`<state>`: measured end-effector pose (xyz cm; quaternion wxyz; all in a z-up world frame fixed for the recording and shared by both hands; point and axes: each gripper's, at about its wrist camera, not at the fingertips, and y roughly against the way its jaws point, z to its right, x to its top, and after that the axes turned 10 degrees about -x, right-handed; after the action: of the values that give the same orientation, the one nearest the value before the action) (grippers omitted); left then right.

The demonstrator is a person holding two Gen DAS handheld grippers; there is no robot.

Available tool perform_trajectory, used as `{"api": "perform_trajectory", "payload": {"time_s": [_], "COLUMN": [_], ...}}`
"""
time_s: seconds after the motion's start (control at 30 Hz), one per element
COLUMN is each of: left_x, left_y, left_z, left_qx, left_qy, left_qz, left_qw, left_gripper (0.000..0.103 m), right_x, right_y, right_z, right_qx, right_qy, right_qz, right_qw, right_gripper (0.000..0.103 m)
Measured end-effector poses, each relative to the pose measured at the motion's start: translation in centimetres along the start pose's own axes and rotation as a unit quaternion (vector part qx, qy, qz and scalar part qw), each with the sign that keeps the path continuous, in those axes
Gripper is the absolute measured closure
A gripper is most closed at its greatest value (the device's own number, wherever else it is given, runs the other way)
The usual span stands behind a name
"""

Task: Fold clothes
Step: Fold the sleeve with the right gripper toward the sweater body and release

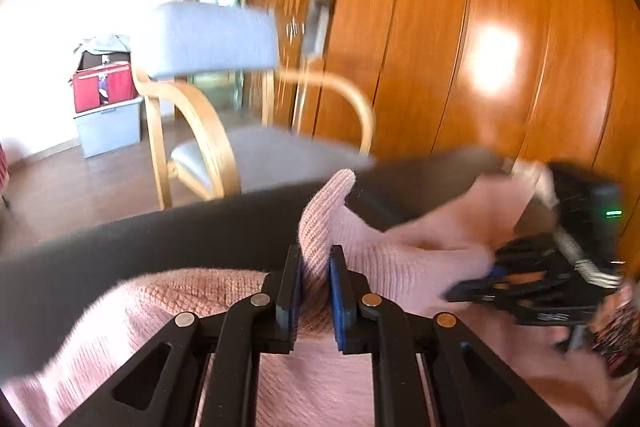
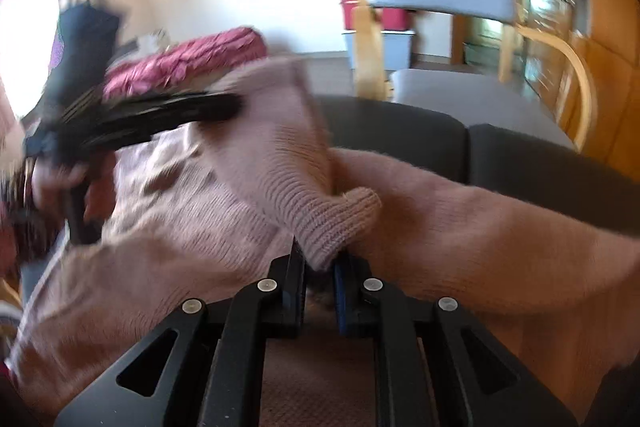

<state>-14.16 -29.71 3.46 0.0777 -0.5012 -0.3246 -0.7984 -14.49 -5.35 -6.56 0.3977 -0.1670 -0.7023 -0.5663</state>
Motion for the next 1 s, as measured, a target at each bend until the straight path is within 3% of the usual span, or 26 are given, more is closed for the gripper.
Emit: {"api": "perform_trajectory", "payload": {"time_s": [0.1,0.3,0.4,0.5,0.6,0.73,0.87,1.0], "left_x": [-0.3,1.3,2.6,3.6,3.7,1.9,0.7,-0.5], "left_y": [2.0,1.9,0.6,-1.1,-2.5,-2.6,-2.2,-1.9], "left_z": [0.2,-2.6,-3.7,-4.9,-7.3,-9.3,-9.7,-9.6], "left_qx": [0.001,0.045,0.096,0.180,0.209,0.186,0.163,0.148], "left_qy": [0.017,0.060,0.060,0.056,0.100,0.177,0.202,0.221], "left_qz": [0.049,0.085,0.088,0.091,0.078,0.052,0.040,0.024], "left_qw": [0.9987,0.9935,0.9897,0.9778,0.9697,0.9652,0.9648,0.9637], "left_gripper": [0.091,0.091,0.091,0.091,0.090,0.090,0.082,0.082], "right_x": [0.8,5.6,8.5,10.7,10.6,10.1,9.9,9.2], "right_y": [0.4,-1.7,-3.6,-6.6,-9.4,-9.5,-5.8,-7.1], "right_z": [0.2,0.2,1.3,2.4,3.9,5.1,3.1,1.9], "right_qx": [-0.022,-0.045,-0.057,-0.074,-0.090,-0.086,-0.074,-0.043], "right_qy": [-0.008,-0.012,-0.039,-0.081,-0.117,-0.141,-0.085,-0.046], "right_qz": [0.010,0.006,0.013,0.006,-0.019,-0.023,0.020,-0.034], "right_qw": [1.000,0.999,0.998,0.994,0.989,0.986,0.994,0.997], "right_gripper": [0.091,0.091,0.091,0.091,0.091,0.091,0.091,0.091]}}
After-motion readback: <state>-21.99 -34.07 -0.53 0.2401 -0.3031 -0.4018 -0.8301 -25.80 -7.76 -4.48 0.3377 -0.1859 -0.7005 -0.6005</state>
